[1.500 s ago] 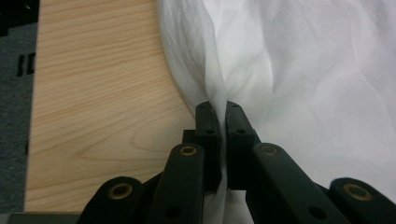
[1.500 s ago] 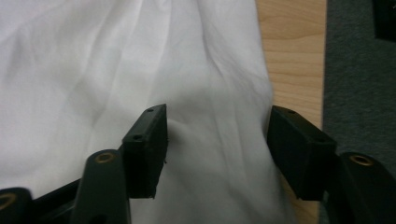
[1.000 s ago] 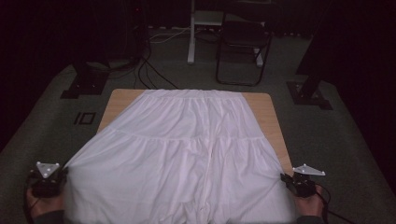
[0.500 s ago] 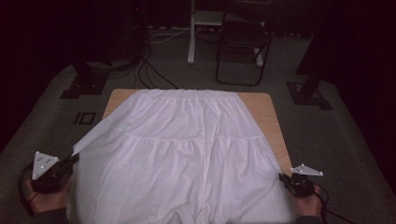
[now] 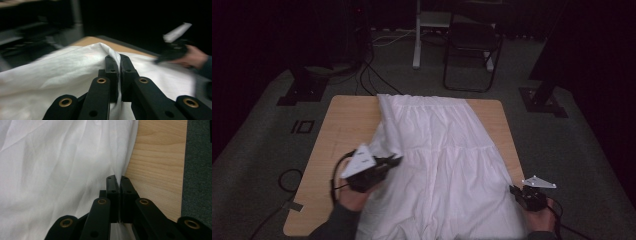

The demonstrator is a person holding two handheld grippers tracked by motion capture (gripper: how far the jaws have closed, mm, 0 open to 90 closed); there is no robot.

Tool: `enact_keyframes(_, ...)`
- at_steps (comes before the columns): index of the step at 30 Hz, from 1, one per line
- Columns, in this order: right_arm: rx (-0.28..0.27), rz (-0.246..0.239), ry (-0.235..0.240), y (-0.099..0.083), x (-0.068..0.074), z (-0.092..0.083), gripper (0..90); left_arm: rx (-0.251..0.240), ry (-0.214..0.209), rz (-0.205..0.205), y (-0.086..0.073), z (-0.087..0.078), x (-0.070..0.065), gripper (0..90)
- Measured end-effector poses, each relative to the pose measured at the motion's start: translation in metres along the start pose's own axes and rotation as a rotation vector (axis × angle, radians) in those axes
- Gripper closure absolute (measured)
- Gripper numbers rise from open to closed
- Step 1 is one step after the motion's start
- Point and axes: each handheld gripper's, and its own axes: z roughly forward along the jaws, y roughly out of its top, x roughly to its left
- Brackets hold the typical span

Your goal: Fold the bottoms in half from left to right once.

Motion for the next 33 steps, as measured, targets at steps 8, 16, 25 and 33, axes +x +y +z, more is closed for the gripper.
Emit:
enact_keyframes(8, 0.019, -0.016, -0.047, 0.003, 0.006, -0.001, 73.9, 0.227, -0.212, -0.034, -0.045, 0.131, -0.034, 87.3)
enact_keyframes(16, -0.089, -0.081, -0.047, 0.032, 0.041, -0.023, 55.0, 0.256, -0.186, -0.058, -0.06, 0.13, -0.024, 57.9)
enact_keyframes(25, -0.157, -0.194, 0.176, 0.086, 0.115, -0.009, 49.0, 0.198, -0.056, -0.089, -0.065, 0.077, 0.003, 52.1)
enact_keyframes(33, -0.149, -0.19, 0.233, 0.122, 0.146, 0.008, 35.0, 0.256, 0.212, -0.168, -0.109, 0.017, 0.043, 49.0)
